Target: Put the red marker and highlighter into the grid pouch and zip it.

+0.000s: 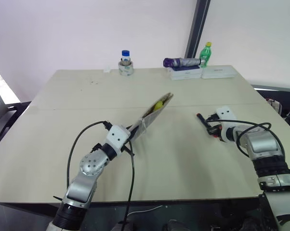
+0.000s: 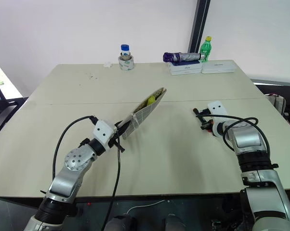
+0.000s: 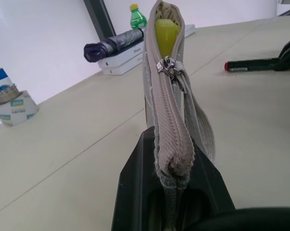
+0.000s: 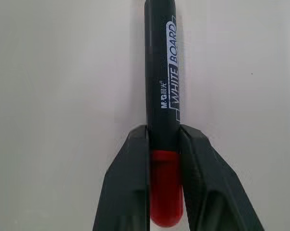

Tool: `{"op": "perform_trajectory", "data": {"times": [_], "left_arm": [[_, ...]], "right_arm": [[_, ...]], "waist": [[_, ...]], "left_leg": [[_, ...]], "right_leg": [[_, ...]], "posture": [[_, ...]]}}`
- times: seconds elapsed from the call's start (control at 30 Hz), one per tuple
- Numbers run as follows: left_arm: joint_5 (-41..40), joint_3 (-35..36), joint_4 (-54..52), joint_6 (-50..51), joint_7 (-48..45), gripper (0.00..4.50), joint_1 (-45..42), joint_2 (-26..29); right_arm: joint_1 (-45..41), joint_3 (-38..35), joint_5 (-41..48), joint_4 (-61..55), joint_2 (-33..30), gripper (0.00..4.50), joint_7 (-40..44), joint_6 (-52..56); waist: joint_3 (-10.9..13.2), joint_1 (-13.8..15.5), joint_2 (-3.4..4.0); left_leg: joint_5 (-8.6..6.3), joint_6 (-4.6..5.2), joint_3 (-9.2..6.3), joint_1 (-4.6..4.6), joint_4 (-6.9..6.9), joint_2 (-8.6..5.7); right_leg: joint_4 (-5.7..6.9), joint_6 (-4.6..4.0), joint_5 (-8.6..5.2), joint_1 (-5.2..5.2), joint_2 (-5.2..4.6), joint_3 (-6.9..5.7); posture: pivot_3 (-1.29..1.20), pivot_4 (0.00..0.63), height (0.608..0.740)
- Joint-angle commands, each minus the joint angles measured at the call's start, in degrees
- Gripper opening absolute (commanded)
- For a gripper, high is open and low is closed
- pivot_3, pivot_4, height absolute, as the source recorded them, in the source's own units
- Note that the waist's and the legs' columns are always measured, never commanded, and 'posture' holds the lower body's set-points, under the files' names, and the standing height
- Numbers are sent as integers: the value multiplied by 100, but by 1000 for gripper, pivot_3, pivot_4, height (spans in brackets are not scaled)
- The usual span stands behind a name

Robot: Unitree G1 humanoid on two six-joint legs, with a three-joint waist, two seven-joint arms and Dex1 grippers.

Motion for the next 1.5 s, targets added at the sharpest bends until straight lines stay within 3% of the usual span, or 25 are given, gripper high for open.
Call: {"op": "perform_trajectory", "data": {"times": [0.03,0.23,0.33,0.9,1.5], "left_arm": [[102,-31,19,-78,-75,0,-24,102],[336,-11,326,-233,-272,0,-324,503],[383,-74,478,-356,-422,0,-440,655],[819,-422,535,-737,-665,0,-662,720],[1037,-611,322,-885,-870,0,-607,768]], "right_arm": [[-4,-70,-31,-663,-326,313,251,15],[802,16,478,-2988,-1687,313,2020,-317],[1028,-132,716,-3705,-2041,313,2413,-370],[403,273,724,-4318,-1997,313,2608,-384],[198,1187,-162,-4091,-1923,313,2528,-607]], "waist": [[0,2,1],[1,-2,6],[1,-26,5],[1,8,6],[1,5,6]], "left_leg": [[0,0,0,0,0,0],[-18,31,-1,-3,-1,1],[-19,32,-1,1,-2,3],[-19,32,-3,4,1,2],[-19,31,-3,3,1,2]], "right_leg": [[0,0,0,0,0,0],[-2,0,0,-4,2,-2],[-2,1,0,0,5,-2],[-1,1,0,5,-1,-2],[-1,1,0,3,0,-2]], "posture": [[0,150,740],[0,150,740],[0,150,740],[0,150,740],[0,150,740]]}}
